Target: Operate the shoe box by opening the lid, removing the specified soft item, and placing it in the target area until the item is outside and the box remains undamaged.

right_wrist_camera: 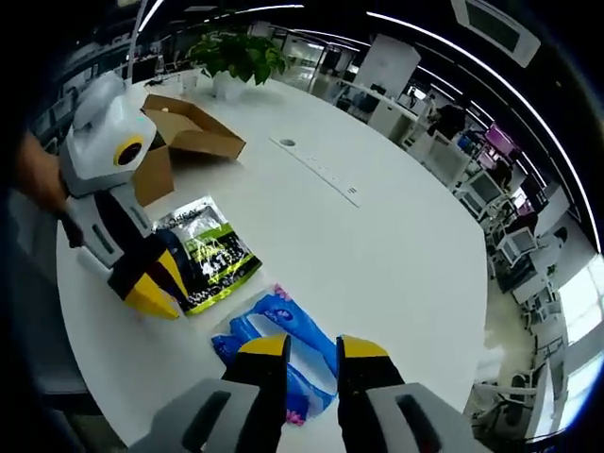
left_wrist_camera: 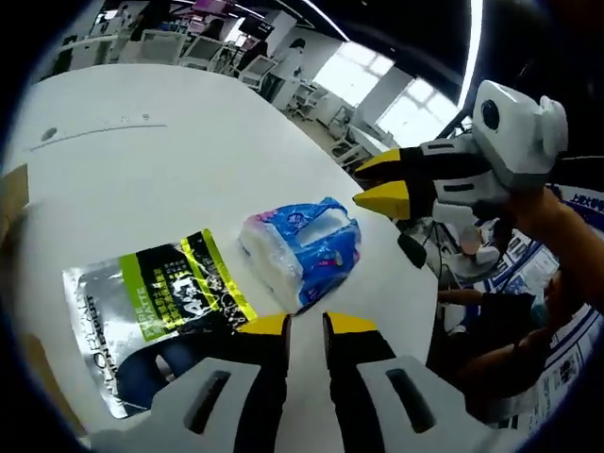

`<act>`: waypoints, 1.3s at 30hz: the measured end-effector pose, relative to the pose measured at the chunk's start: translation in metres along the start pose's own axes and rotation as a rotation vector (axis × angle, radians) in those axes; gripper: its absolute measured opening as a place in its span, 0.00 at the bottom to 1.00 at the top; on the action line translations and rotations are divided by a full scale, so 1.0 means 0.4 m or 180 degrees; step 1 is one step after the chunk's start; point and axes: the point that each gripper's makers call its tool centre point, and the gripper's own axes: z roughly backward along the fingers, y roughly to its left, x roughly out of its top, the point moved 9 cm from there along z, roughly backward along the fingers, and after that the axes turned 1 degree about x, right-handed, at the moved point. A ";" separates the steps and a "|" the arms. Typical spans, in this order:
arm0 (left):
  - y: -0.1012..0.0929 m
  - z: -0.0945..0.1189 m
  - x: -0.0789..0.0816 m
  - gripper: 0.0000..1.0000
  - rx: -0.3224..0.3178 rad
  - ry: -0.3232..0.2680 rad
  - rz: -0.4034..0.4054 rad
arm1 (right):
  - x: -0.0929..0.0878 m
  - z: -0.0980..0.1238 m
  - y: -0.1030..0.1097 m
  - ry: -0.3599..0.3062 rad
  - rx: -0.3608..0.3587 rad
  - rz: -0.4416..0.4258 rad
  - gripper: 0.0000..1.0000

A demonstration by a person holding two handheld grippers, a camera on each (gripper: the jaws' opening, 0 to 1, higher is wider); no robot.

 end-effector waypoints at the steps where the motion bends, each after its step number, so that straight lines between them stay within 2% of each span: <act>1: -0.002 0.017 0.003 0.14 0.0020 -0.0010 -0.0101 | 0.006 0.008 0.006 -0.0037 -0.0007 -0.0019 0.19; 5: -0.007 0.073 0.014 0.18 0.0096 -0.0037 -0.0274 | 0.023 0.034 0.032 -0.0123 0.0029 -0.0057 0.24; 12: -0.008 0.180 0.039 0.24 0.0166 -0.0119 -0.0480 | 0.055 0.078 0.074 -0.0298 0.0061 -0.0061 0.27; 17: -0.002 0.255 0.032 0.27 0.0253 -0.0158 -0.0671 | 0.077 0.099 0.112 -0.0430 0.0163 -0.0096 0.30; 27: 0.026 0.372 -0.007 0.34 0.0423 -0.0190 -0.0529 | 0.124 0.125 0.173 -0.0536 0.0277 -0.0046 0.35; 34: 0.075 0.461 -0.029 0.38 0.0562 -0.0156 -0.0492 | 0.147 0.121 0.227 -0.0539 0.0398 -0.0124 0.39; 39: 0.106 0.530 -0.037 0.40 0.0672 -0.0202 -0.0419 | 0.167 0.113 0.264 -0.0589 0.0503 -0.0199 0.40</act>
